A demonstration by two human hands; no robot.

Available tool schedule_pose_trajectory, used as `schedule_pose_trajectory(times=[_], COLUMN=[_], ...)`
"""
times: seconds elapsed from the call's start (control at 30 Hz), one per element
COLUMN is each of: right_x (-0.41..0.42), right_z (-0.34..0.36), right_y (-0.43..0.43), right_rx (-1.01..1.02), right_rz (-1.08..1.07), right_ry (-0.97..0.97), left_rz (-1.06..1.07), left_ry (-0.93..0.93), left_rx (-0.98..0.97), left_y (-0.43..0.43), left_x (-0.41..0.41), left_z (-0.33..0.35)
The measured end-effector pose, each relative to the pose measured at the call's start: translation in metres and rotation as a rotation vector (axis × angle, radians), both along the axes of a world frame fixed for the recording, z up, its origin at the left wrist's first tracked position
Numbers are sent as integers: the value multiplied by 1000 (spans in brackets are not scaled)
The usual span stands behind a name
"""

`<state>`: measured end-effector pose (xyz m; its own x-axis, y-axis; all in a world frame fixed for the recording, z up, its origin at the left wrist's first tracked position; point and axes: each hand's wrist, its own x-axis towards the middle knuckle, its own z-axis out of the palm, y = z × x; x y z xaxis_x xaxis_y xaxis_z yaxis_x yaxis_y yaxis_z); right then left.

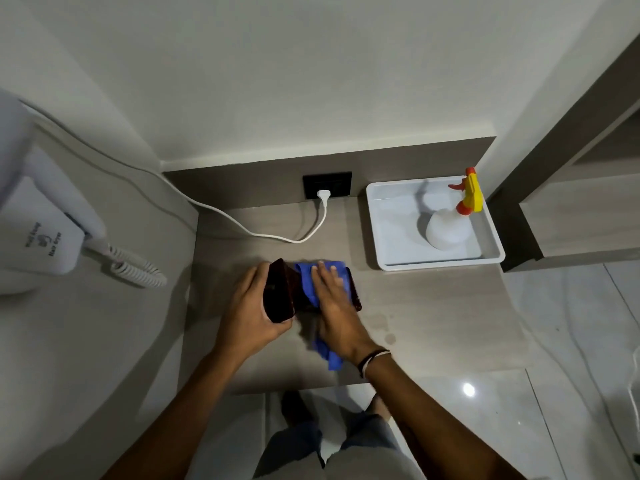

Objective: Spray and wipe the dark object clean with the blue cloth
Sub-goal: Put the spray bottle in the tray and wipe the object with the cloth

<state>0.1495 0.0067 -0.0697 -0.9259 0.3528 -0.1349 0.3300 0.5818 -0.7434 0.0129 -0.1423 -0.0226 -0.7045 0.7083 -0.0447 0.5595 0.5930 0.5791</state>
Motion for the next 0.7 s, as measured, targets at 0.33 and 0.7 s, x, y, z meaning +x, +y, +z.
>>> schedule_pose_trajectory(times=[0.33,0.7], right_x=[26,8], right_z=[-21,-6], right_y=[19,-22], right_rx=[65,-43], right_rz=[-13,-5], right_ry=[-51,141], left_rz=[-48,-62], left_ry=[95,108], left_rx=[-50,-76], left_y=[4,5], left_x=[-2,-7], left_z=[11,18])
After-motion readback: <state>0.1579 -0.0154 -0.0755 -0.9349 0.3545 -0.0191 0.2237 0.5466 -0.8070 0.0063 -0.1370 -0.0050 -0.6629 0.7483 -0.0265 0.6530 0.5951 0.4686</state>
